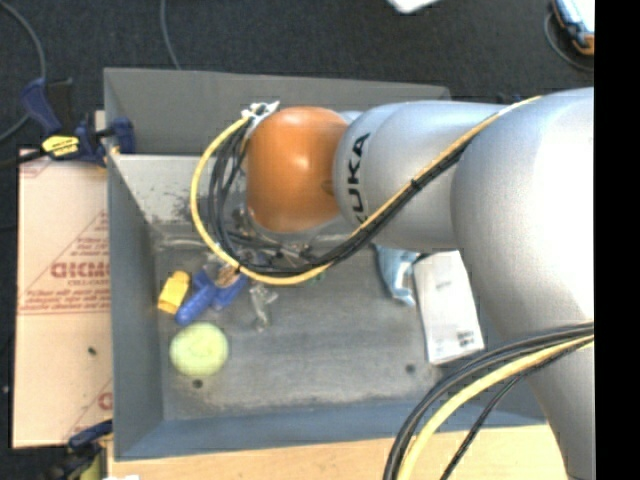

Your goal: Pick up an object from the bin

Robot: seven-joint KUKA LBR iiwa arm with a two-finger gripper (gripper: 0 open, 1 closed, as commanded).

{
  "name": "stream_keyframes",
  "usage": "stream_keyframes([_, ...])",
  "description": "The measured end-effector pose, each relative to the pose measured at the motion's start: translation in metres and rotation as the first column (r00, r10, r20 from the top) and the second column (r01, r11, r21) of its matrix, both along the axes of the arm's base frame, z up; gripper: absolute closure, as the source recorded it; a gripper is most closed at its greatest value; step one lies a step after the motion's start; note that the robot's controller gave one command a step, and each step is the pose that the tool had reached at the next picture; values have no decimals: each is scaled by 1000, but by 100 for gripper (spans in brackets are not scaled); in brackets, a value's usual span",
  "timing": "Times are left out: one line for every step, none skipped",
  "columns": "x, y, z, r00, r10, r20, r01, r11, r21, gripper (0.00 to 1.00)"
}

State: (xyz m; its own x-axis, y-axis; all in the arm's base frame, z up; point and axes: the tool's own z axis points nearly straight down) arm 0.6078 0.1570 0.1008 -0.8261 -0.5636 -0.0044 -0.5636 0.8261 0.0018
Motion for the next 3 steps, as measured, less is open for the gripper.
stream_keyframes([32, -10, -29, 1000, -29, 10, 29, 1000, 2, 0])
stream_keyframes([13, 4, -29, 963, 270, 7, -270, 963, 0, 100])
stream_keyframes([13, 4, -29, 963, 270, 7, -270, 963, 1, 100])
